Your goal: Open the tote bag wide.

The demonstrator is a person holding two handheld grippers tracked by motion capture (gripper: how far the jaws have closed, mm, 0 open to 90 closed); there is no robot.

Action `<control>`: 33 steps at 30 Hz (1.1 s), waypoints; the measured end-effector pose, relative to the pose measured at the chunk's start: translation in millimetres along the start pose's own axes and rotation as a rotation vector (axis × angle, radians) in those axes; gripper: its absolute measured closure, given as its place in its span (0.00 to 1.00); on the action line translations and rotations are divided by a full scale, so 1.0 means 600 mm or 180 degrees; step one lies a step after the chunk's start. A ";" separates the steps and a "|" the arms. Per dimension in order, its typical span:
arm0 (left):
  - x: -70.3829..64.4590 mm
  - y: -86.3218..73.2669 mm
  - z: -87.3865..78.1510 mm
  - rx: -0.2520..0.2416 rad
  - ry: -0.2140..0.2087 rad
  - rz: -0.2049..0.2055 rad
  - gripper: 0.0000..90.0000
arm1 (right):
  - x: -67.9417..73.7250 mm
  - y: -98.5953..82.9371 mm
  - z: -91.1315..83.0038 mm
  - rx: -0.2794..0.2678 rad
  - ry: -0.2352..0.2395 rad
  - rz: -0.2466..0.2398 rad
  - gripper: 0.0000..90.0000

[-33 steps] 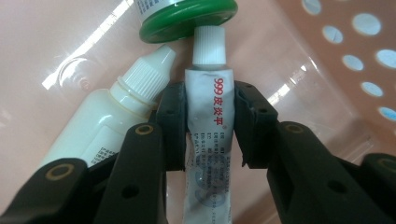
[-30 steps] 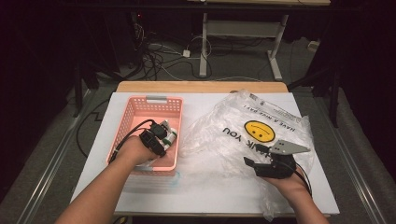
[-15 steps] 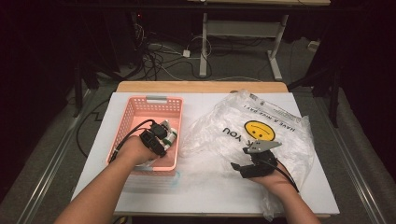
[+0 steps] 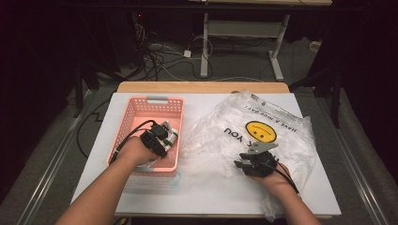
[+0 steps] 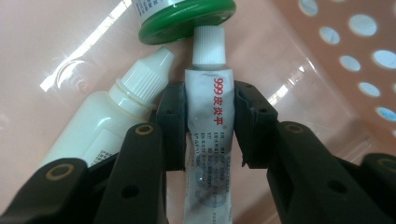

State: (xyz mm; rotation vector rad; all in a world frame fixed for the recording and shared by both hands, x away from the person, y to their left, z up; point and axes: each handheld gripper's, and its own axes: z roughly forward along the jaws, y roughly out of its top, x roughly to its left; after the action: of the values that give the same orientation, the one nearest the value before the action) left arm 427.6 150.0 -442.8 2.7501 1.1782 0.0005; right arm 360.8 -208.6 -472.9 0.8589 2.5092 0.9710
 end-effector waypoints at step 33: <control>-0.003 0.000 -0.002 0.0012 0.0033 0.0018 0.73 | -0.025 0.011 -0.105 -0.1167 -0.0146 0.0133 1.00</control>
State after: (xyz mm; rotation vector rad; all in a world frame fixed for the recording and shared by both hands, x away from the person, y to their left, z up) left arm 426.3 148.9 -441.3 2.7599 1.1741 0.0132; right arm 344.6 -245.6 -421.6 0.8073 2.1825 1.3531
